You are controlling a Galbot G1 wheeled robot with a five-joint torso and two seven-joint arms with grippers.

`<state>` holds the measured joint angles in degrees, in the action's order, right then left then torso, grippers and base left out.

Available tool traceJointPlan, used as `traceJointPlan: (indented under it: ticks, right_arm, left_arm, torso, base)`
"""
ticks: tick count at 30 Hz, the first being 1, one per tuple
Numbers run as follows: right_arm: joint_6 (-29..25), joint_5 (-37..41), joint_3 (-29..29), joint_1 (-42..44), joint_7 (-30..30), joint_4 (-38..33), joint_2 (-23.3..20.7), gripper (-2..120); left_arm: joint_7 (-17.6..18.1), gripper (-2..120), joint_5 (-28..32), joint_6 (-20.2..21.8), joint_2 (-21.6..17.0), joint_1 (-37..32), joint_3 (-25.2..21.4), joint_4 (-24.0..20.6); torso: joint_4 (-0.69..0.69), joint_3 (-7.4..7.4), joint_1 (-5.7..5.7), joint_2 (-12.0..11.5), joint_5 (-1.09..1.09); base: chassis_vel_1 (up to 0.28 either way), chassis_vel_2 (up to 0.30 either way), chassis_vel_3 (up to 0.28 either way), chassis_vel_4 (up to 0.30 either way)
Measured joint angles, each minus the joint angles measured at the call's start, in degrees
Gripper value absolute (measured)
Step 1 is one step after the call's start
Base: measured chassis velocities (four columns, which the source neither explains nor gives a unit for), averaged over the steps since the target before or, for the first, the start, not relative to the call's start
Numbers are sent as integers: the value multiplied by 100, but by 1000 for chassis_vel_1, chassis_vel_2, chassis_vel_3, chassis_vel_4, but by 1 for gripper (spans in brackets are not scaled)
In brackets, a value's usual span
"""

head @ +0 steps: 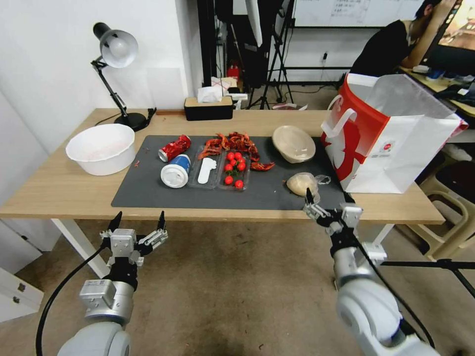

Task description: Pick up the trash from the table and place it into the takeout bag.

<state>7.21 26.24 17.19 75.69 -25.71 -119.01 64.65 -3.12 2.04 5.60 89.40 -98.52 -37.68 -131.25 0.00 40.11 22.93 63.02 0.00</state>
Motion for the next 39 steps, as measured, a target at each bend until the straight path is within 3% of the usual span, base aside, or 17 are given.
traceJointPlan:
  ticks: [12,21,33,38,39]
  right_arm:
    - [708,1049,-632,-1221,-417,837,-4,98]
    - [881,1202,-787,-1541,-533,1078,41,91]
    - [1053,1178,-820,-1550,-580,1147,74,44]
    - [1052,1170,-810,-1527,-583,1131,82,34]
    - [1053,1164,-795,-1505,-584,1108,82,26]
  left_arm:
    - [-3,100,-26,-43,47,2,-41,26]
    - [2,100,-29,-73,58,6,-60,48]
    - [8,100,-35,-152,66,22,-57,119]
    - [9,100,-39,-172,67,16,-55,133]
    - [10,100,-42,-185,68,11,-55,138]
  torso:
    - [0,0,0,0,0]
    - [0,0,0,0,-1]
    - [0,-1,-1,0,-1]
    - [0,-1,-1,0,-1]
    - [0,-1,-1,0,-1]
  base:
    - [0,0,0,0]
    - [0,0,0,0]
    - [0,0,0,0]
    - [0,0,0,0]
    - [0,0,0,0]
